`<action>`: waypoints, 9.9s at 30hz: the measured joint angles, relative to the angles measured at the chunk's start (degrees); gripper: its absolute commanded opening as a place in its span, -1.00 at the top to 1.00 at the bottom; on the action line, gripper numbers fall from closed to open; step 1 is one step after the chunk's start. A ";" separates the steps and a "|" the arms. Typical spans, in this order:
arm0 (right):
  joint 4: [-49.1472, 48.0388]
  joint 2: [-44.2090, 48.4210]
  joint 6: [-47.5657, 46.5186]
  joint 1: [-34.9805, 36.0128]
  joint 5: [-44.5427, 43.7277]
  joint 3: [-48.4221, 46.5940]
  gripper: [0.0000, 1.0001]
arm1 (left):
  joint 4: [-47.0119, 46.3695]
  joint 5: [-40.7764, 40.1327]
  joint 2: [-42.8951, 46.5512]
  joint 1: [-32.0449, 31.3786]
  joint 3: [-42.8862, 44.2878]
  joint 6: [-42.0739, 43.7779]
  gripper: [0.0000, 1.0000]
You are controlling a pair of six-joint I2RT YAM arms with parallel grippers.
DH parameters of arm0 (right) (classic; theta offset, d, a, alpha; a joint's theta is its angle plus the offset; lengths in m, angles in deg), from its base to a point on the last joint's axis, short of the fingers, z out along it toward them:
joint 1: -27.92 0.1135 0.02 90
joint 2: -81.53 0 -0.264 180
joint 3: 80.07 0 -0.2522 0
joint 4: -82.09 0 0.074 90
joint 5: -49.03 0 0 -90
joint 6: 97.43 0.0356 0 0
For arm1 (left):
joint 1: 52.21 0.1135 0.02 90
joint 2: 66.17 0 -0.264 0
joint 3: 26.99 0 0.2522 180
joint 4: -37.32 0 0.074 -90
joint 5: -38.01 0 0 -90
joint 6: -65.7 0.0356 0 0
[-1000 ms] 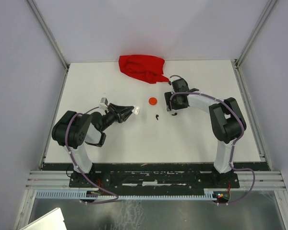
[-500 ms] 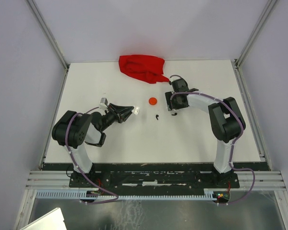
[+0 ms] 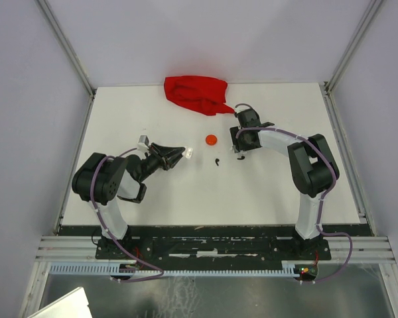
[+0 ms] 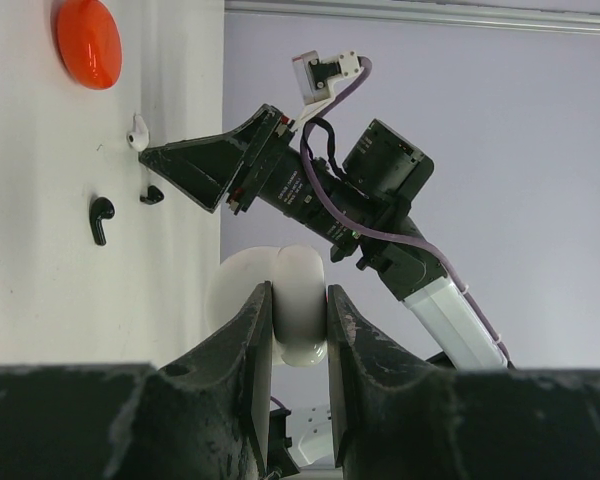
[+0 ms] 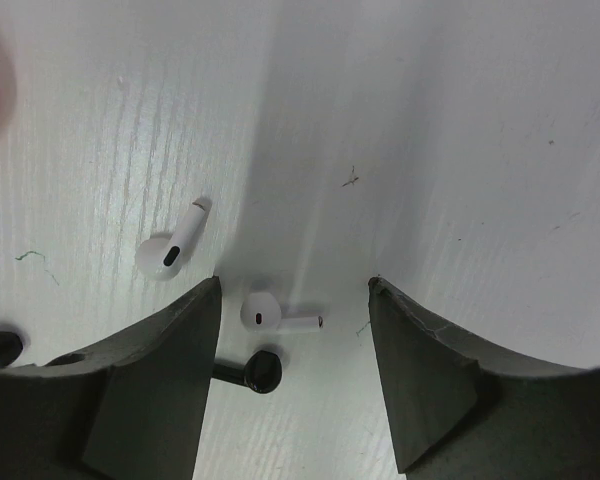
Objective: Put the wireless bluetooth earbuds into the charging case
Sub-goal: Pick up the earbud from the center of the board, then place the earbud in the charging case.
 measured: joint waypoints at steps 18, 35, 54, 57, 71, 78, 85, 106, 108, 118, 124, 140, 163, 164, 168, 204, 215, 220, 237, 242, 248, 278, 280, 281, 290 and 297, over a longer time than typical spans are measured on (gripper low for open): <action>2.78 0.55 0.15 0.24 -1.70 -0.02 -0.36 | 0.00 0.00 -0.66 0.00 -0.11 0.00 0.94; 4.68 0.46 0.37 0.46 -5.42 -0.70 -0.36 | -0.02 0.02 -1.36 0.00 -0.15 0.00 0.94; 6.34 -1.95 2.40 -1.53 -7.28 -4.37 -0.36 | -0.02 0.02 -1.70 0.24 -0.15 0.00 0.94; 6.38 -1.95 2.54 -1.84 -7.28 -4.39 -0.36 | -0.02 0.02 -1.70 0.33 -0.15 -0.02 0.94; 6.32 -1.97 2.75 -2.19 -6.34 -4.39 -0.35 | -0.02 0.02 -1.70 0.33 -0.15 -0.02 0.94; 6.32 -1.97 2.67 -2.23 -3.87 -4.39 -0.30 | -0.02 0.02 -1.75 0.33 -0.15 0.00 0.94; 6.71 -1.97 2.21 -2.16 -2.14 -4.42 -0.20 | -0.02 0.04 -2.23 0.33 -0.15 0.00 0.94; 10.54 -3.30 1.18 -2.05 -0.39 -6.88 0.21 | -0.02 0.04 -2.56 0.33 -0.15 -0.02 0.94; 10.71 -3.56 1.16 -2.08 -0.20 -7.34 0.23 | -0.02 0.04 -2.56 0.33 -0.15 -0.02 0.94; 10.88 -3.76 1.20 -2.08 0.42 -7.61 0.31 | -0.02 0.07 -2.58 0.44 -0.15 -0.02 0.94; 10.97 -3.76 1.29 -2.08 0.52 -7.61 0.33 | -0.02 0.07 -2.58 0.48 -0.15 -0.02 0.94; 10.58 -3.58 2.03 -2.08 1.22 -7.78 0.91 | -0.02 0.07 -2.58 0.59 -0.15 -0.02 0.94; -35.71 28.89 5.60 9.88 22.18 21.84 0.91 | -0.02 -0.63 -3.26 -3.15 2.32 -2.67 0.94; -37.92 28.89 5.90 10.40 23.21 22.49 0.91 | -0.02 -0.68 -3.37 -3.37 2.67 -3.17 0.94; -44.96 28.89 6.45 12.26 25.92 24.68 0.90 | -0.04 -1.09 -3.56 -3.98 3.96 -5.49 0.94; -58.88 24.44 6.58 15.61 28.11 28.11 0.93 | -0.07 -1.79 0.09 -5.31 4.76 -8.39 0.94; -59.41 23.32 6.38 15.61 27.87 28.11 0.93 | -0.04 -1.79 0.79 -5.55 4.46 -8.39 0.94; -59.45 23.23 6.36 15.61 27.65 28.11 0.93 | -0.04 -1.84 0.87 -5.57 4.35 -8.39 0.94; -59.23 23.43 5.97 15.61 26.95 28.89 0.35 | -0.02 -1.99 1.01 -5.57 4.35 -8.39 0.94; -57.48 25.59 5.84 15.61 26.80 29.97 0.16 | -0.04 -2.03 1.01 -5.57 4.35 -8.35 0.94; -55.60 31.41 5.29 15.61 25.07 31.23 -0.14 | -0.04 -2.03 0.17 -5.57 4.59 -8.33 0.94; -14.14 23.80 3.78 15.72 4.83 12.85 -0.18 | 7.69 -0.37 5.79 -6.32 5.22 5.33 0.94; -13.99 23.80 3.80 15.72 4.76 12.70 -0.18 | 9.22 -0.42 5.81 -6.45 5.22 5.95 0.94; -13.92 23.80 3.80 15.72 4.74 12.61 -0.18 | 10.12 -0.44 5.84 -6.56 5.22 6.45 0.94; -13.73 23.80 3.78 16.35 4.79 12.33 -0.18 | 14.73 -0.50 5.84 -7.17 5.25 9.35 0.94; -13.29 23.17 3.78 17.38 5.07 10.73 -0.18 | 15.23 -0.50 5.84 -7.45 5.84 9.57 0.94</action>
